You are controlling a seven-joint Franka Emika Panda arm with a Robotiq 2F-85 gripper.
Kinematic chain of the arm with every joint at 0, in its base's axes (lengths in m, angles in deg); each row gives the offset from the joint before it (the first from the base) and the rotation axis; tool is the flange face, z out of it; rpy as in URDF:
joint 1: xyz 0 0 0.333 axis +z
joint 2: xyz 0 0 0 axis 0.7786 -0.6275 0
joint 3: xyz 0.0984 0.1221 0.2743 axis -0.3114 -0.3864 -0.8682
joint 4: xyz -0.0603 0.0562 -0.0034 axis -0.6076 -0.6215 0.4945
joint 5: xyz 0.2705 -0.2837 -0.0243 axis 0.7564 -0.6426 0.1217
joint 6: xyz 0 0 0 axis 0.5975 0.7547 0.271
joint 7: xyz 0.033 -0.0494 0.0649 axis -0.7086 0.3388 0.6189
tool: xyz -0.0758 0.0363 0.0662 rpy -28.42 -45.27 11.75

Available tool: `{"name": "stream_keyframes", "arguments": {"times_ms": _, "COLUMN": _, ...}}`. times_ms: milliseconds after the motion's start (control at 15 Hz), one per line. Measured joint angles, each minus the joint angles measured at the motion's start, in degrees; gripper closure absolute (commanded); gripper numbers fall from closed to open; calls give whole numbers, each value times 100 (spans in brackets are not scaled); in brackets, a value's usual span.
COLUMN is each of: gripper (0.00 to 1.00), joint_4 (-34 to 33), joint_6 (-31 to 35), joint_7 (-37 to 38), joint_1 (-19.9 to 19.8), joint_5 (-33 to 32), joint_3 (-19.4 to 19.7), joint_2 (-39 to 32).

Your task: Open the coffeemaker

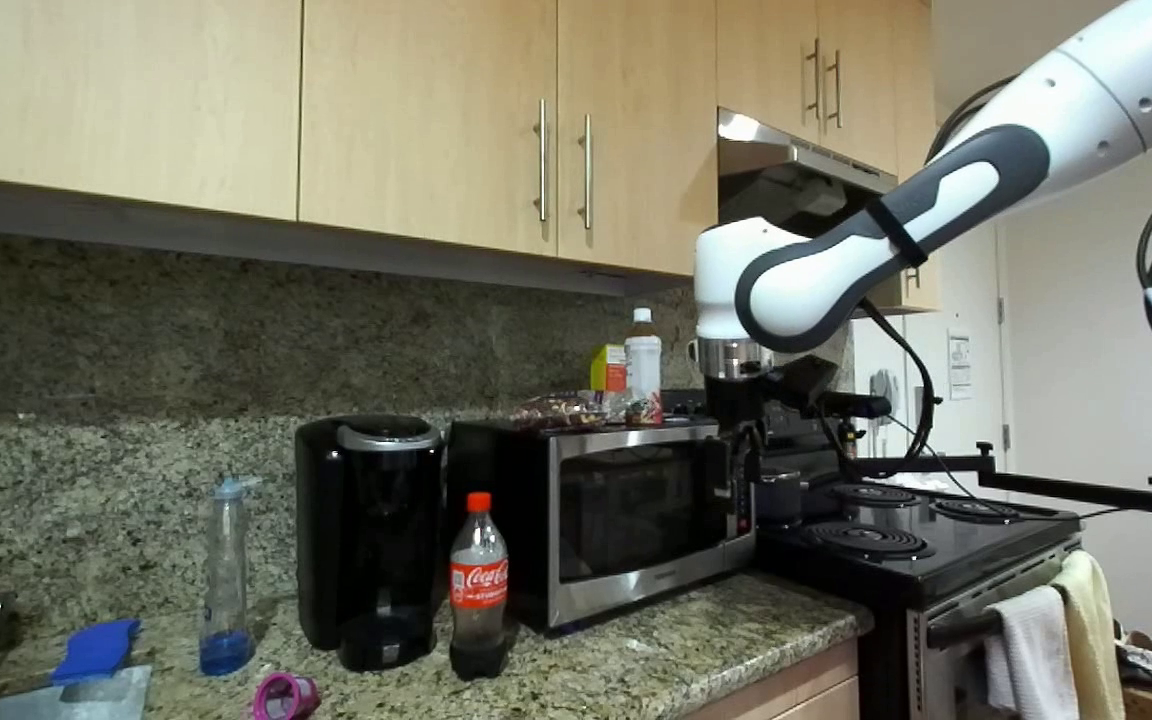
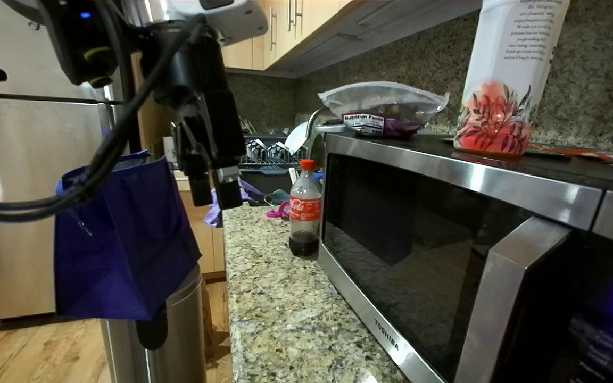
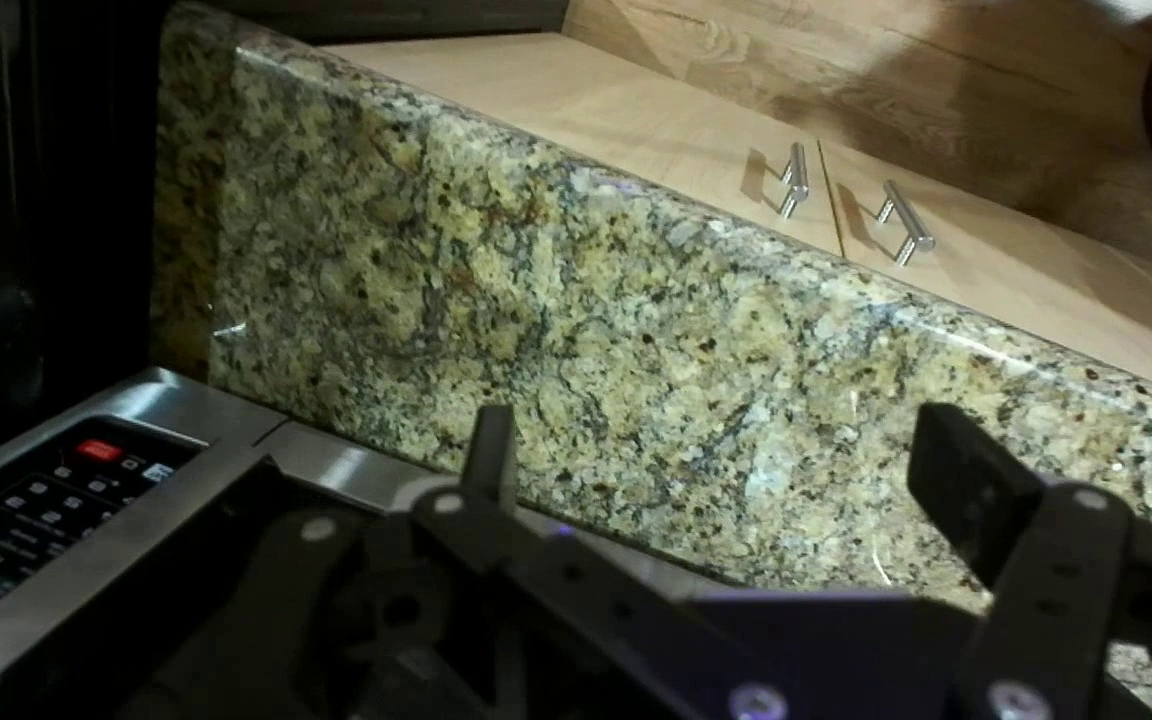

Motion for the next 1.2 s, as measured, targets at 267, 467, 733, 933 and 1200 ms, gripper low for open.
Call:
{"name": "stream_keyframes", "arguments": {"times_ms": 267, "gripper": 0, "joint_4": -472, "joint_6": 74, "joint_7": 3, "joint_1": 296, "joint_5": -364, "joint_3": -285, "joint_2": -390}}
{"name": "stream_keyframes", "arguments": {"times_ms": 467, "gripper": 0, "joint_4": -893, "joint_6": 84, "joint_7": 6, "joint_1": 566, "joint_5": -851, "joint_3": -572, "joint_2": -730}}
{"name": "stream_keyframes", "arguments": {"times_ms": 733, "gripper": 0, "joint_4": -1471, "joint_6": 335, "joint_7": -62, "joint_1": 901, "joint_5": -1267, "joint_3": -791, "joint_2": -1183}}
{"name": "stream_keyframes", "arguments": {"times_ms": 933, "gripper": 0, "joint_4": -1898, "joint_6": 752, "joint_7": -535, "joint_1": 1083, "joint_5": -1269, "joint_3": -838, "joint_2": -1532}}
{"name": "stream_keyframes", "arguments": {"times_ms": 1200, "gripper": 0, "joint_4": -2383, "joint_6": 1279, "joint_7": -1389, "joint_1": 1251, "joint_5": -1248, "joint_3": -901, "joint_2": -1962}}
